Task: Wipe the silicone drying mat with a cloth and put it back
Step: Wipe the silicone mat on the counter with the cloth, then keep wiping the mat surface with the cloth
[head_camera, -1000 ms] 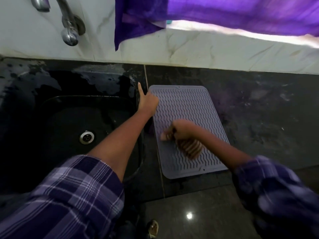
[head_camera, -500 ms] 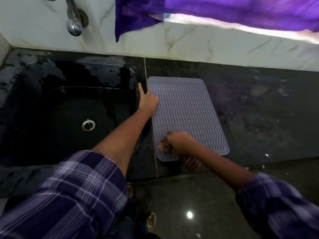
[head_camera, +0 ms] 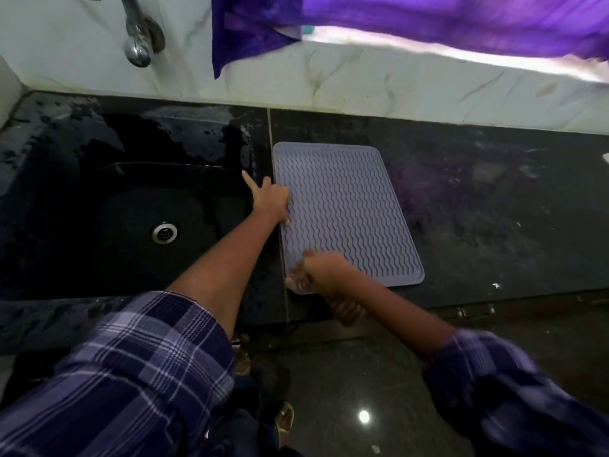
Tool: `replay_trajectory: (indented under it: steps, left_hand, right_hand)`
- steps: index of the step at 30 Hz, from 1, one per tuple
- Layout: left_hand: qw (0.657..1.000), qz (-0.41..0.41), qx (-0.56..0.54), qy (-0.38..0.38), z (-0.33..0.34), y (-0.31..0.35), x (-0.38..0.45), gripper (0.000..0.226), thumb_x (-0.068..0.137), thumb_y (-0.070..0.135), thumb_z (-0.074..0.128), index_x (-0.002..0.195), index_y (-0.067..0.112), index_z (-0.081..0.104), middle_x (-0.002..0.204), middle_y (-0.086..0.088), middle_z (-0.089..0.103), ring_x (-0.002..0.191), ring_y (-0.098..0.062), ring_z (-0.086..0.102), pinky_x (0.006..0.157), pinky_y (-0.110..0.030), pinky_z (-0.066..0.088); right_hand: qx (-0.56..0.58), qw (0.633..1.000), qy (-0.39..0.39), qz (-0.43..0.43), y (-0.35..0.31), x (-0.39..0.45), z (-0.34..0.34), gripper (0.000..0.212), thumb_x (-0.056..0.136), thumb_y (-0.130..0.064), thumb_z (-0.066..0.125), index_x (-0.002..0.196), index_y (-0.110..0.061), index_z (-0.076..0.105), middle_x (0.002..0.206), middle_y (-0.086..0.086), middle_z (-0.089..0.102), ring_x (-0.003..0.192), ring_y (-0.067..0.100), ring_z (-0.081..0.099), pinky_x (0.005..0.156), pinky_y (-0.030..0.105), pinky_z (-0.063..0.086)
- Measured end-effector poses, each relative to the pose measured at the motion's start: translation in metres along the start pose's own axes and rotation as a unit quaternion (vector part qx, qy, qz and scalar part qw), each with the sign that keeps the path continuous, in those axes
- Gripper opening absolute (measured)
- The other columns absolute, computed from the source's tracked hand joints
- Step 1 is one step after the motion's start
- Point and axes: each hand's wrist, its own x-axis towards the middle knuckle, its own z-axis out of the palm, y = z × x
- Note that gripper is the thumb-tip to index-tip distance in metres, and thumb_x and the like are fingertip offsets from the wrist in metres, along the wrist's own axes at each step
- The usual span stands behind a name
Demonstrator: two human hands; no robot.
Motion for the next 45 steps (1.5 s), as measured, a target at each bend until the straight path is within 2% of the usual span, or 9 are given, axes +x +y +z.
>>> replay_trajectory:
  steps: [7, 12, 16, 19, 21, 26, 32, 39, 45]
  left_hand:
    - [1.000, 0.011, 0.009, 0.006, 0.020, -0.002, 0.000, 0.051, 0.082, 0.044, 0.068, 0.127, 0.022, 0.056, 0.130, -0.001, 0.054, 0.133, -0.028, 0.032, 0.106, -0.075, -0.004]
    - [1.000, 0.016, 0.001, 0.012, 0.019, -0.002, -0.005, 0.047, 0.085, 0.041, 0.065, 0.127, 0.021, 0.056, 0.128, -0.002, 0.054, 0.131, -0.027, 0.032, 0.106, -0.075, -0.006]
    - [0.984, 0.075, -0.159, 0.012, 0.020, -0.008, 0.002, 0.049, 0.090, 0.046, 0.059, 0.132, 0.020, 0.057, 0.133, -0.006, 0.054, 0.131, -0.026, 0.037, 0.114, -0.059, 0.012]
    - [0.847, 0.060, -0.525, -0.064, -0.004, 0.008, 0.002, 0.044, 0.090, 0.051, 0.056, 0.110, 0.013, 0.068, 0.109, -0.006, 0.064, 0.103, -0.017, 0.056, 0.088, -0.031, 0.046]
    - [0.790, 0.075, -0.583, -0.176, -0.026, 0.019, 0.005, 0.041, 0.092, 0.051, 0.053, 0.109, 0.015, 0.066, 0.098, -0.004, 0.065, 0.095, -0.016, 0.059, 0.078, -0.028, 0.051]
    - [0.859, 0.141, -0.448, -0.203, -0.067, 0.013, 0.029, 0.009, 0.083, 0.026, 0.074, 0.086, 0.020, 0.067, 0.084, 0.000, 0.068, 0.077, -0.012, 0.066, 0.070, -0.021, 0.054]
    - [0.848, 0.130, -0.498, -0.122, -0.103, -0.015, 0.047, 0.020, 0.089, 0.027, 0.066, 0.106, 0.016, 0.064, 0.099, -0.003, 0.065, 0.081, -0.010, 0.063, 0.061, -0.015, 0.054]
    - [0.851, 0.091, -0.434, -0.280, -0.104, -0.045, 0.050, 0.011, 0.095, 0.017, 0.056, 0.105, 0.017, 0.060, 0.099, -0.005, 0.067, 0.092, -0.017, 0.066, 0.094, -0.043, 0.052]
    - [0.842, 0.090, -0.484, -0.219, -0.087, -0.010, 0.060, 0.023, 0.089, 0.033, 0.066, 0.108, 0.023, 0.057, 0.118, 0.001, 0.061, 0.106, -0.014, 0.059, 0.087, -0.034, 0.052]
  right_hand:
    - [-0.076, 0.982, 0.150, 0.086, -0.006, 0.021, 0.031, 0.040, 0.086, -0.021, 0.063, 0.122, -0.006, 0.056, 0.119, 0.016, 0.056, 0.102, 0.029, 0.060, 0.072, 0.032, 0.054]
    - [0.147, 0.989, 0.026, 0.000, 0.008, -0.024, 0.041, 0.046, 0.088, -0.011, 0.055, 0.134, -0.011, 0.049, 0.138, 0.009, 0.047, 0.121, 0.024, 0.050, 0.099, 0.038, 0.045]
    - [0.520, 0.835, 0.132, 0.127, 0.069, -0.011, 0.014, 0.017, 0.086, -0.005, 0.059, 0.100, -0.005, 0.069, 0.089, 0.005, 0.067, 0.079, 0.002, 0.064, 0.087, 0.032, 0.050]
    - [0.700, 0.677, 0.137, 0.179, 0.093, -0.004, -0.001, 0.031, 0.085, -0.002, 0.060, 0.116, -0.001, 0.063, 0.102, 0.008, 0.068, 0.095, 0.021, 0.063, 0.090, 0.035, 0.050]
    - [0.748, 0.638, 0.106, 0.152, 0.098, 0.005, -0.008, 0.033, 0.086, 0.001, 0.058, 0.119, 0.001, 0.060, 0.099, 0.009, 0.067, 0.089, 0.020, 0.063, 0.082, 0.030, 0.051]
    - [0.821, 0.558, 0.102, 0.058, 0.117, 0.022, -0.023, 0.018, 0.091, -0.002, 0.053, 0.106, -0.008, 0.061, 0.097, 0.007, 0.065, 0.081, 0.012, 0.068, 0.078, 0.025, 0.054]
    - [0.654, 0.743, 0.032, 0.138, 0.131, 0.038, -0.005, 0.036, 0.082, -0.015, 0.065, 0.117, -0.006, 0.062, 0.108, 0.013, 0.067, 0.094, 0.022, 0.063, 0.075, 0.029, 0.051]
    - [0.883, 0.412, 0.214, 0.068, 0.164, 0.056, -0.029, 0.019, 0.092, -0.003, 0.049, 0.106, -0.013, 0.058, 0.106, 0.009, 0.063, 0.100, 0.024, 0.059, 0.089, 0.042, 0.048]
    - [0.854, 0.445, 0.265, 0.055, 0.150, 0.083, -0.057, 0.029, 0.089, 0.000, 0.056, 0.116, -0.007, 0.060, 0.096, 0.005, 0.072, 0.090, 0.018, 0.067, 0.077, 0.029, 0.057]
